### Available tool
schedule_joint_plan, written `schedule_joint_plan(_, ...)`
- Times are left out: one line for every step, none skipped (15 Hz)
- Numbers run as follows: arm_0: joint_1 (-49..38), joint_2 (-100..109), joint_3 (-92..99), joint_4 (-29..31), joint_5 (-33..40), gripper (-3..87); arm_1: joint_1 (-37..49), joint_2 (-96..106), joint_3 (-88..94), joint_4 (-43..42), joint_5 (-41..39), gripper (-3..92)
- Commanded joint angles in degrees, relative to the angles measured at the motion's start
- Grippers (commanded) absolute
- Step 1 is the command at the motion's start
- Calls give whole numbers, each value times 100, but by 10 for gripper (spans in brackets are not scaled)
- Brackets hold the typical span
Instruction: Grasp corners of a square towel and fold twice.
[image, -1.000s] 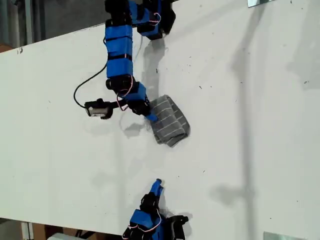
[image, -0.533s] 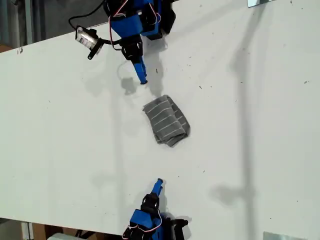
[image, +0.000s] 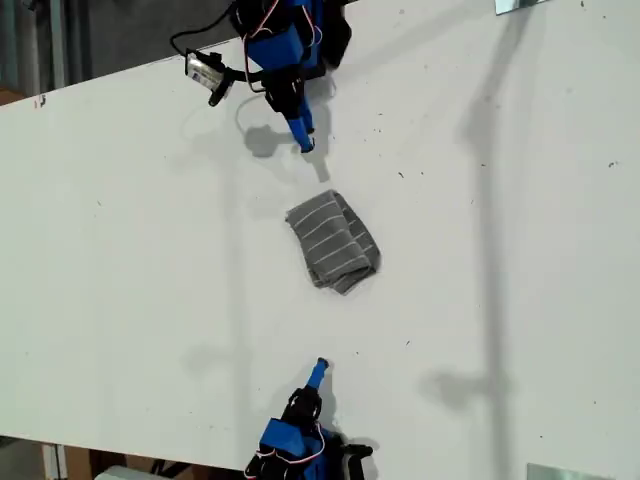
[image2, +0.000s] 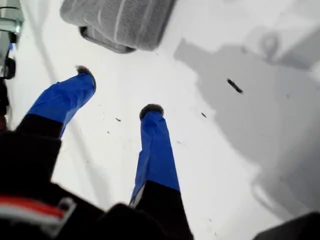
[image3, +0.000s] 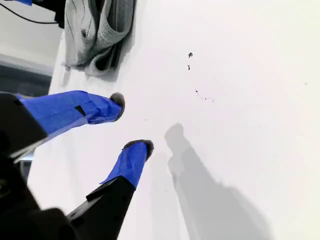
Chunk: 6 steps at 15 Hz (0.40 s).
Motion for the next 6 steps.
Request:
schedule_joint_plan(-26, 26, 26, -70, 62, 141, 290, -18, -141, 439, -158, 228)
schedule_joint_plan(-26, 26, 26, -70, 62, 141, 413, -18, -149, 448, -229, 228)
schedule_joint_plan(-26, 26, 26, -70, 62, 141, 492, -18, -149, 448, -229, 228)
schedule_joint_plan(-26, 26, 26, -70, 62, 141, 545, -18, -149, 448, -229, 228)
schedule_joint_plan(-26, 26, 26, -70, 62, 141, 562, -18, -149, 448, -229, 228)
schedule_joint_plan(-26, 26, 26, -70, 62, 141, 562, -18, -149, 448, -229, 228)
